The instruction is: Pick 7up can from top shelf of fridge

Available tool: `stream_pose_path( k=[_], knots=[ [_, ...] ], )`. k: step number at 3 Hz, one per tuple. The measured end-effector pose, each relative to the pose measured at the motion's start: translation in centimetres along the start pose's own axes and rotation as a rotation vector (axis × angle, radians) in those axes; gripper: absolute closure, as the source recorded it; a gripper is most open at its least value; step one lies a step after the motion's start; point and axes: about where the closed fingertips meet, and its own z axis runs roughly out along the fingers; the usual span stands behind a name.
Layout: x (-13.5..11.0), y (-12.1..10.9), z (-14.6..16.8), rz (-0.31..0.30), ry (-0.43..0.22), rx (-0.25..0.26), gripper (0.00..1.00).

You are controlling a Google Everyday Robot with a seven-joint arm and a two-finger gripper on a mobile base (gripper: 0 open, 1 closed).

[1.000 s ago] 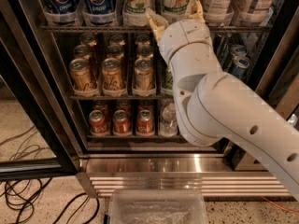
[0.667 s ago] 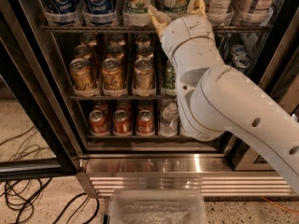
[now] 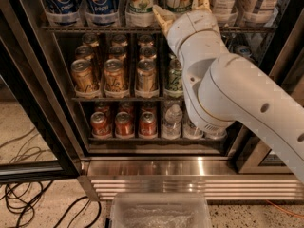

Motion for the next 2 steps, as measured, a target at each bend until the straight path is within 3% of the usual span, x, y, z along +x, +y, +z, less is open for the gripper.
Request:
stream_pose_path(
  k=[2],
  knots=[
    [0.05,-0.2,0.15,-0.008,0.007,0.002,0.41]
  ],
)
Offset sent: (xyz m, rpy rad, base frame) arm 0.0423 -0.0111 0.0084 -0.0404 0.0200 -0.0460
